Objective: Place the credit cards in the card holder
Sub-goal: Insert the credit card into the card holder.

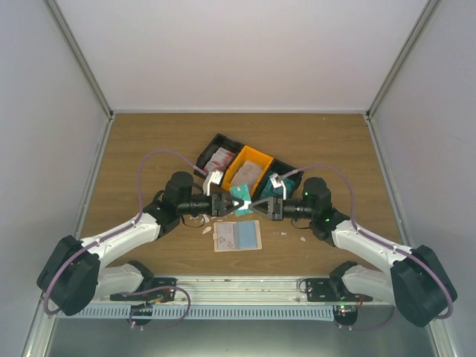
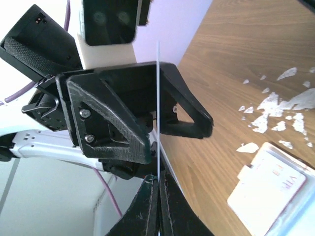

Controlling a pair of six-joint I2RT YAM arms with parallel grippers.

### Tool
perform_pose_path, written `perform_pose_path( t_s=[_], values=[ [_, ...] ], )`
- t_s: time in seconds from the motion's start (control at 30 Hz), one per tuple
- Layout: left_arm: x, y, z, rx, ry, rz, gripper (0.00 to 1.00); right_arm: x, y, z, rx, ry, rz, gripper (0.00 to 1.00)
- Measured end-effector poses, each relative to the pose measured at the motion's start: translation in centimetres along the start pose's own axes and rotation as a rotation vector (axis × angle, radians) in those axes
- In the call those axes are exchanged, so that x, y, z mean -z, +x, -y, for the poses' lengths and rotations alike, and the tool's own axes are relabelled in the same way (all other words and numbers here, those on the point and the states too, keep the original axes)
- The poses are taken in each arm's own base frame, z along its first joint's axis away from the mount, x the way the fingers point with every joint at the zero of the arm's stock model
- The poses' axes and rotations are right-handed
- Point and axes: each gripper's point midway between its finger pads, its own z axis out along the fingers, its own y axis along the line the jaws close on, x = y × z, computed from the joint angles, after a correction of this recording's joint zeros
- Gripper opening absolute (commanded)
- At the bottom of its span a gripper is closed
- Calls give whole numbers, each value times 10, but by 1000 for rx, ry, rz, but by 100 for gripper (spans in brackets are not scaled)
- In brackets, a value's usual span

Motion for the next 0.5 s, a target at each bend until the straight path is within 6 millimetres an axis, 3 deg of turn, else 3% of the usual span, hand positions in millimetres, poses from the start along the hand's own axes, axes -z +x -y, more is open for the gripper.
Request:
perform_pose_path(
  t_s=[0.13, 0.27, 0.4, 0.5],
  values=[
    [10, -10, 21, -48, 49, 49, 24, -4, 3, -10, 12, -34, -11, 0],
    [13, -14, 26, -63, 69, 66, 1, -5, 4, -16, 23, -54, -18, 6],
    [15, -15, 33, -88, 98, 71, 0, -6, 5, -11, 15, -38, -19, 23],
    [14, -12, 31, -86, 98, 65, 0, -7, 5, -14, 34, -46, -17, 25]
  ],
)
